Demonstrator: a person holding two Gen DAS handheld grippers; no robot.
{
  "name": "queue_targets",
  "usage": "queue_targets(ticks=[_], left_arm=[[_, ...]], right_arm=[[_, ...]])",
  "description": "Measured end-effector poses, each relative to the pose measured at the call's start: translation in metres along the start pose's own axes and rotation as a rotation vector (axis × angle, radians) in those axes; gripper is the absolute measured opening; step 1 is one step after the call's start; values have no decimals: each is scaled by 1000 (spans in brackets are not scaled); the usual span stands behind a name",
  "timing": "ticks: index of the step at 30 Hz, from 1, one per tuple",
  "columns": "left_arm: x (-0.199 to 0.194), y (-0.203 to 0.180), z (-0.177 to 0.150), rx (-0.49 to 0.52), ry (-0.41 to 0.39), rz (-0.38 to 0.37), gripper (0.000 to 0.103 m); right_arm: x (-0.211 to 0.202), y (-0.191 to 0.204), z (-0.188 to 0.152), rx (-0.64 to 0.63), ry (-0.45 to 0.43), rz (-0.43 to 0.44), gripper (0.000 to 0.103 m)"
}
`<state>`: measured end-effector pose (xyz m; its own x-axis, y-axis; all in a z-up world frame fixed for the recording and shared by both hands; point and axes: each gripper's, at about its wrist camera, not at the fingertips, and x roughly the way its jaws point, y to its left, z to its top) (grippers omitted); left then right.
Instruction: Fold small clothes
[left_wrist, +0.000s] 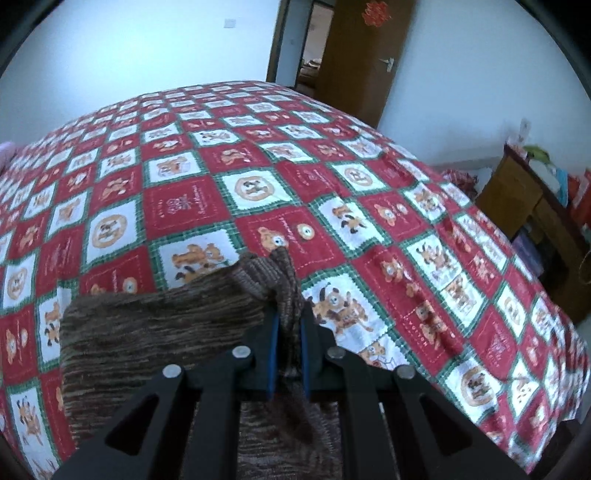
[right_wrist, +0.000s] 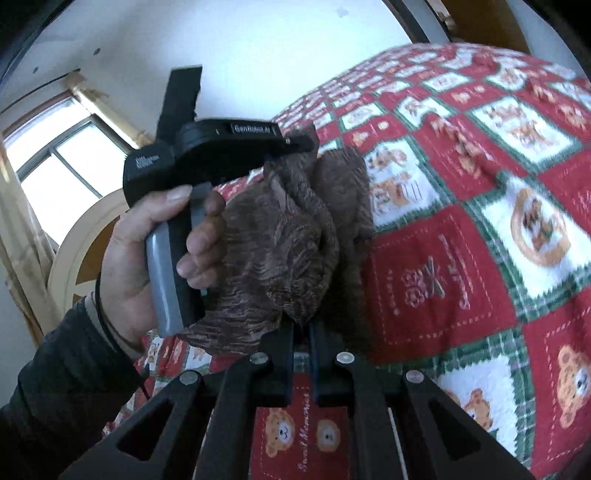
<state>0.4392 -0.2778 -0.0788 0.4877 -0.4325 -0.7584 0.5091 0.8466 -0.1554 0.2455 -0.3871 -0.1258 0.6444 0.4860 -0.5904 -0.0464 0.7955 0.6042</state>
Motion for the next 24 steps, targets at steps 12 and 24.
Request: queue_targets(ticks=[12,24], left_arm=[[-24,6,-14,-70,-83,24,59],[-77,60,-132,2,-104,187,74]], right_arm=[[7,-20,2,68,33,-6,6],[6,-22,3,50,17,-28,12]])
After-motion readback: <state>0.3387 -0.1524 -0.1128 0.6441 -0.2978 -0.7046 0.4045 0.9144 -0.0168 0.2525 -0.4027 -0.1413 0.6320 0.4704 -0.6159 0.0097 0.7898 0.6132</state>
